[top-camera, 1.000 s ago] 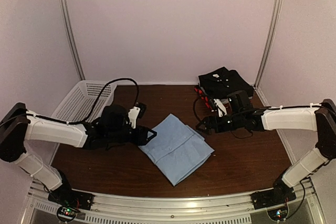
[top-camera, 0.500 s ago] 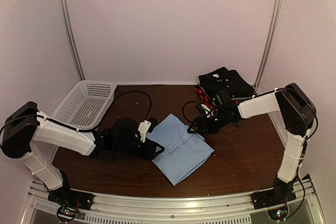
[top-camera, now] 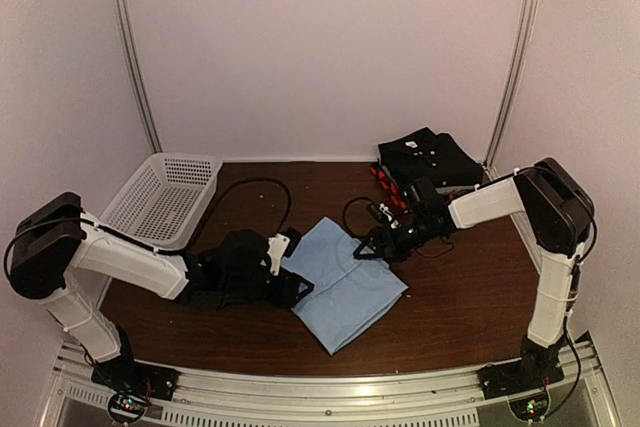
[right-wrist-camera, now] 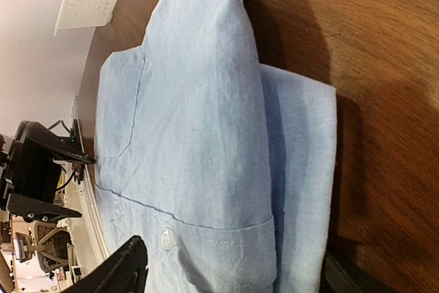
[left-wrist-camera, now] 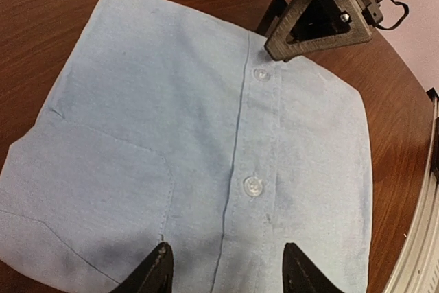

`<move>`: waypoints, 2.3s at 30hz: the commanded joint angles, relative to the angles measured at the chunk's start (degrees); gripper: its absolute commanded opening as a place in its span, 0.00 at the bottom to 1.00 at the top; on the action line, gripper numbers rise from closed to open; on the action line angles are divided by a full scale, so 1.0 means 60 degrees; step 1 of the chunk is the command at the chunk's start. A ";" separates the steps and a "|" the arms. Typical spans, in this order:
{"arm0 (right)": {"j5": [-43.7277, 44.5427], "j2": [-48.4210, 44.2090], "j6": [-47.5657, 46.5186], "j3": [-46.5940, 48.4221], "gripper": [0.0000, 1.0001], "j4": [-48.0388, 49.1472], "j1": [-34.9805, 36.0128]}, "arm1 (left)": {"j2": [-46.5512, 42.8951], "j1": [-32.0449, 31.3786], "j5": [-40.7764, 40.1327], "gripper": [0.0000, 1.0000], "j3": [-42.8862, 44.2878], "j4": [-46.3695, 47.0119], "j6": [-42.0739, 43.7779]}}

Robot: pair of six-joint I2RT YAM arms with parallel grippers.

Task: Fold and stack the long sleeve shirts
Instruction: Pick up the square-folded shirt from the center of the board, then turn over the square-folded shirt at the center of the board.

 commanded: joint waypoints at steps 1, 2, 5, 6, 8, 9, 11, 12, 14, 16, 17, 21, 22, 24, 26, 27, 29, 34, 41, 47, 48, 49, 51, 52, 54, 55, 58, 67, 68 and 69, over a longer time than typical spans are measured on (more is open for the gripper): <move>-0.0481 0.0604 0.0032 -0.0118 0.76 -0.0200 0.0370 | 0.0353 -0.0087 -0.0287 0.55 -0.0270 0.0587 -0.0128; -0.0560 0.0700 0.0074 -0.0108 0.74 -0.0080 0.0466 | 0.0413 -0.0128 -0.0359 0.55 -0.0299 0.0622 -0.0128; -0.1029 0.0979 0.0410 -0.0129 0.66 0.0419 0.0717 | 0.0621 -0.0324 -0.0638 0.55 -0.0303 0.0660 -0.0123; -0.1170 0.1060 0.0539 -0.0157 0.64 0.0617 0.0759 | 0.0714 -0.0386 -0.0697 0.55 -0.0281 0.0670 -0.0109; -0.1456 0.1162 0.0840 -0.0242 0.59 0.1095 0.0798 | 0.0891 -0.0495 -0.0800 0.55 -0.0244 0.0714 -0.0100; -0.1595 0.1198 0.1021 -0.0294 0.57 0.1419 0.0802 | 0.0994 -0.0532 -0.0815 0.55 -0.0226 0.0724 -0.0106; -0.1741 0.1251 0.1308 -0.0365 0.55 0.1837 0.0856 | 0.1099 -0.0614 -0.0868 0.55 -0.0192 0.0756 -0.0093; -0.1801 0.1277 0.1429 -0.0368 0.54 0.2034 0.0908 | 0.1138 -0.0637 -0.0874 0.55 -0.0178 0.0760 -0.0093; -0.1875 0.1407 0.1569 -0.0276 0.54 0.2216 0.1073 | 0.1185 -0.0682 -0.0870 0.55 -0.0152 0.0761 -0.0092; -0.1881 0.1533 0.1650 -0.0176 0.54 0.2301 0.1293 | 0.1189 -0.0725 -0.0887 0.55 -0.0133 0.0748 -0.0093; -0.1877 0.1594 0.1715 -0.0154 0.54 0.2370 0.1380 | 0.1190 -0.0746 -0.0902 0.55 -0.0119 0.0726 -0.0083; -0.1905 0.1734 0.1826 -0.0068 0.51 0.2522 0.1654 | 0.1173 -0.0817 -0.1030 0.55 -0.0072 0.0639 -0.0064; -0.1937 0.1728 0.1805 -0.0069 0.48 0.2524 0.1674 | 0.1162 -0.0818 -0.1048 0.55 -0.0064 0.0610 -0.0063; -0.1877 0.1600 0.1676 -0.0078 0.40 0.2409 0.1643 | 0.1111 -0.0817 -0.1099 0.55 -0.0056 0.0558 -0.0059; -0.1844 0.1377 0.1537 -0.0075 0.30 0.2197 0.1486 | 0.0993 -0.0825 -0.1198 0.55 -0.0064 0.0475 -0.0049; -0.1814 0.1166 0.1480 -0.0086 0.24 0.2080 0.1365 | 0.0909 -0.0830 -0.1262 0.55 -0.0077 0.0436 -0.0045; -0.1753 0.0760 0.1295 -0.0115 0.11 0.1775 0.1083 | 0.0725 -0.0818 -0.1389 0.55 -0.0098 0.0346 -0.0035; -0.1083 -0.1014 0.0659 -0.0450 0.00 0.0314 0.0167 | -0.0078 -0.0829 -0.1817 0.56 -0.0108 -0.0005 -0.0034; 0.3834 -0.4000 -0.0964 0.0367 0.00 -0.4494 -0.0851 | -0.1349 -0.0817 -0.3269 0.68 0.0246 -0.1167 -0.0020; 0.8918 -0.4803 -0.1205 0.2268 0.00 -0.7497 -0.0891 | -0.1876 -0.0804 -0.4514 0.76 0.0768 -0.2188 0.0049; 0.9534 -0.4781 -0.1202 0.2630 0.00 -0.7854 -0.0882 | -0.1896 -0.0792 -0.4677 0.77 0.0852 -0.2358 0.0073; 1.0018 -0.4747 -0.1183 0.2856 0.00 -0.8144 -0.0870 | -0.1885 -0.0782 -0.4826 0.78 0.0936 -0.2535 0.0075; 1.0889 -0.4588 -0.1085 0.3265 0.00 -0.8782 -0.0863 | -0.1831 -0.0720 -0.5013 0.78 0.1097 -0.2876 0.0048; 1.1266 -0.4462 -0.1044 0.3428 0.00 -0.9102 -0.0847 | -0.1795 -0.0694 -0.5080 0.78 0.1179 -0.2924 0.0022; 1.1973 -0.4241 -0.0898 0.3758 0.00 -0.9603 -0.0771 | -0.1725 -0.0638 -0.5158 0.79 0.1288 -0.3383 -0.0048; 1.2236 -0.4108 -0.0837 0.3944 0.00 -0.9819 -0.0678 | -0.1683 -0.0601 -0.5173 0.79 0.1331 -0.3511 -0.0089; 1.2891 -0.3752 -0.0684 0.4470 0.00 -1.0401 -0.0240 | -0.1674 -0.0521 -0.5171 0.80 0.1394 -0.3699 -0.0186; 1.3198 -0.1936 0.0404 0.5085 0.01 -1.1542 0.2844 | -0.1790 -0.0148 -0.5373 0.80 0.1436 -0.4164 -0.0271; 1.3105 -0.1643 0.0541 0.5043 0.03 -1.1489 0.3225 | -0.1808 -0.0066 -0.5363 0.80 0.1445 -0.4271 -0.0313; 1.3029 -0.1344 0.0657 0.5034 0.04 -1.1384 0.3566 | -0.1845 0.0040 -0.5390 0.80 0.1472 -0.4447 -0.0391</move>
